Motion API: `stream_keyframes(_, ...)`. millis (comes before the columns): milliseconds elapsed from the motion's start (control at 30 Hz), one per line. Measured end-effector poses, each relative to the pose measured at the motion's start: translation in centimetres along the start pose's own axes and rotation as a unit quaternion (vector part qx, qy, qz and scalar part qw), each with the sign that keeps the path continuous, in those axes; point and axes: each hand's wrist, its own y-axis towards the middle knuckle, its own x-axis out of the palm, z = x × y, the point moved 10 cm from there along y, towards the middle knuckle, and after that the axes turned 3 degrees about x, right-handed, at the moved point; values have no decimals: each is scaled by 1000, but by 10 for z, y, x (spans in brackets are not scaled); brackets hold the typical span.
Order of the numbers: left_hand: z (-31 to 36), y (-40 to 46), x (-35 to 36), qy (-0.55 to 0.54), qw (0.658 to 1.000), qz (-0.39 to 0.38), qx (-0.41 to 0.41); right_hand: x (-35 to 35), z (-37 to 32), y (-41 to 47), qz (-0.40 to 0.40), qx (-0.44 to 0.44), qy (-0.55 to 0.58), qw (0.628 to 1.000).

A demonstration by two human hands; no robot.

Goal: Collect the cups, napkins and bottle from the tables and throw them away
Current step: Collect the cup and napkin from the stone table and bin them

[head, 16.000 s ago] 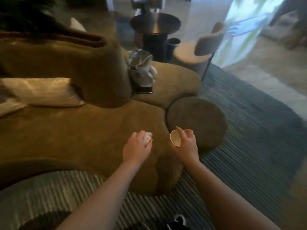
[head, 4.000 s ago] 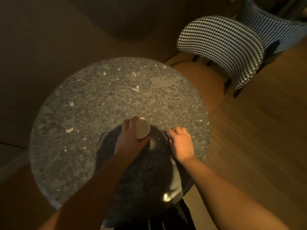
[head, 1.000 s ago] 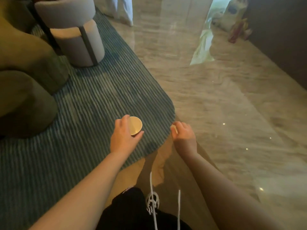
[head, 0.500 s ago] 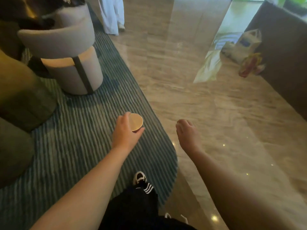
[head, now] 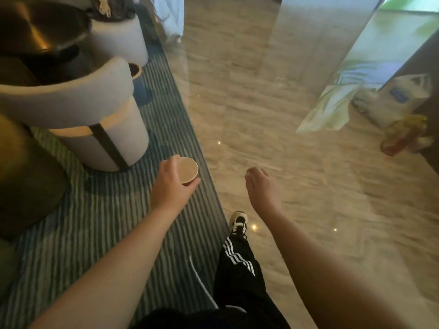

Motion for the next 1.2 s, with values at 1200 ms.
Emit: stream_keyframes(1200,-171,887,62,40,927,231,-293,276,-347,1015,-230,-320,-20,919)
